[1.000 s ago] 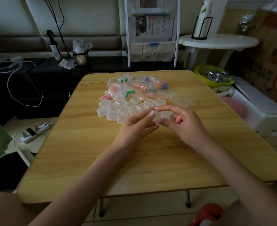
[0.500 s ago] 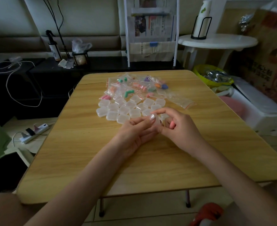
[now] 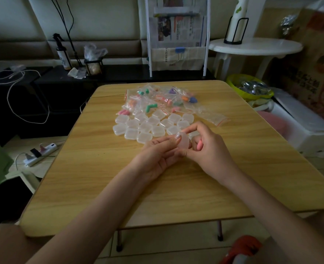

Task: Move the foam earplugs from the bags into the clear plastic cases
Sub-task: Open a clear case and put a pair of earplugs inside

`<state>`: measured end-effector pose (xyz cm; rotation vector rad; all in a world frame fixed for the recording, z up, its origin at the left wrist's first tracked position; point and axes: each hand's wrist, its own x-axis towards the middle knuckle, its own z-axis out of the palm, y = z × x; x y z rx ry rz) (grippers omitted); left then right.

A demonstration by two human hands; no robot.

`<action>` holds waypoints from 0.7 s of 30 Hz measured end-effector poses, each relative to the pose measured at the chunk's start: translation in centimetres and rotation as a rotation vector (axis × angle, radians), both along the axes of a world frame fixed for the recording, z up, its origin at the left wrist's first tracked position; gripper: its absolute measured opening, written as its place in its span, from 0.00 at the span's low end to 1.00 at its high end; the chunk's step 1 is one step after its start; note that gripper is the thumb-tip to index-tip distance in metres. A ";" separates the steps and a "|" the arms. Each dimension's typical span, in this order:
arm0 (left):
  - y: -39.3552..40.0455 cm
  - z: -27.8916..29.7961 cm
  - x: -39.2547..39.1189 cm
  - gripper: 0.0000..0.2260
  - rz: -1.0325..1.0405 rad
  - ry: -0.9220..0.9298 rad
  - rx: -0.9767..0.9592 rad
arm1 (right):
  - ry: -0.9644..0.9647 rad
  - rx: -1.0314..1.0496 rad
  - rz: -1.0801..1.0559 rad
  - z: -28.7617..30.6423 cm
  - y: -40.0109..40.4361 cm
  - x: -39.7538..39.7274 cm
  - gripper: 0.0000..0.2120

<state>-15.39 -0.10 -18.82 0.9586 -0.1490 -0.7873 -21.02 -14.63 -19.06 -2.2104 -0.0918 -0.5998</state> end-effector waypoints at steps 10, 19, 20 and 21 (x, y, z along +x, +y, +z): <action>0.2 0.3 -0.2 0.12 0.048 -0.039 -0.009 | 0.095 0.355 0.155 0.0 -0.3 -0.2 0.08; 0.0 -0.2 -0.6 0.10 0.146 -0.103 0.014 | 0.068 0.402 0.173 0.0 0.4 -0.4 0.10; 0.0 -0.2 -0.6 0.11 0.145 -0.101 0.015 | 0.045 0.343 0.139 -0.2 0.6 -0.3 0.09; -0.1 -0.2 -0.6 0.12 0.136 -0.106 0.019 | 0.020 0.270 0.113 -0.5 0.7 -0.3 0.07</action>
